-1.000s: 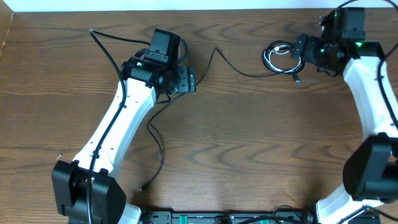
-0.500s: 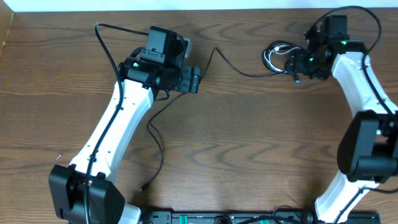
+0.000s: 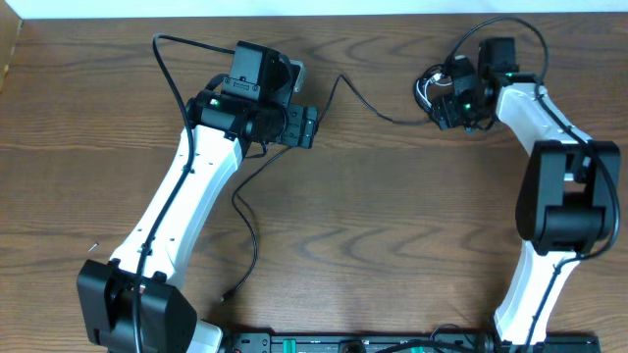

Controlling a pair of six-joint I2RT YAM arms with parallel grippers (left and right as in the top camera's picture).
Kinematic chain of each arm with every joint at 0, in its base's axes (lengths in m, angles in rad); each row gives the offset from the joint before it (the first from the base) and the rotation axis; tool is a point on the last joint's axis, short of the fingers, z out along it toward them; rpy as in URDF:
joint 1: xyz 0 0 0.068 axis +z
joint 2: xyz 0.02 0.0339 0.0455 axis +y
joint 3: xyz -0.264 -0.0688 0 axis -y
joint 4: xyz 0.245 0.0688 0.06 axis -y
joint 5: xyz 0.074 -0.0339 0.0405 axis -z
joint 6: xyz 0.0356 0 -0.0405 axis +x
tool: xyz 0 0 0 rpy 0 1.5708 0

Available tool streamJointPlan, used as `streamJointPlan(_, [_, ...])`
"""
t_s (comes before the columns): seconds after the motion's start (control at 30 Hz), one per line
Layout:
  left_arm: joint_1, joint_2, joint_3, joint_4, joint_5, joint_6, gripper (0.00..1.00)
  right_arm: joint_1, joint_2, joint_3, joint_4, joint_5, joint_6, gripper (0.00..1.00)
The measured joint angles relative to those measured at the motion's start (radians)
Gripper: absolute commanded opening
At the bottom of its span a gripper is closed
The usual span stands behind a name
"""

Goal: Untangle cables

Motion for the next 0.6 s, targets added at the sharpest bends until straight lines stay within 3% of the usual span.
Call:
streamJointPlan(0.07, [0.000, 0.000, 0.000, 0.000, 0.000, 0.000, 0.83, 0.000, 0.020, 0.000, 0.028, -0.002, -0.028, 0.51])
streamJointPlan(0.23, [0.000, 0.000, 0.000, 0.000, 0.000, 0.000, 0.83, 0.005, 0.027, 0.000, 0.029, -0.009, -0.027, 0.03])
streamJointPlan(0.47, [0.000, 0.000, 0.000, 0.000, 0.000, -0.001, 0.83, 0.040, 0.010, 0.001, -0.028, -0.012, 0.144, 0.01])
streamJointPlan(0.6, [0.000, 0.000, 0.000, 0.000, 0.000, -0.009, 0.83, 0.111, -0.021, 0.001, -0.069, -0.019, 0.349, 0.01])
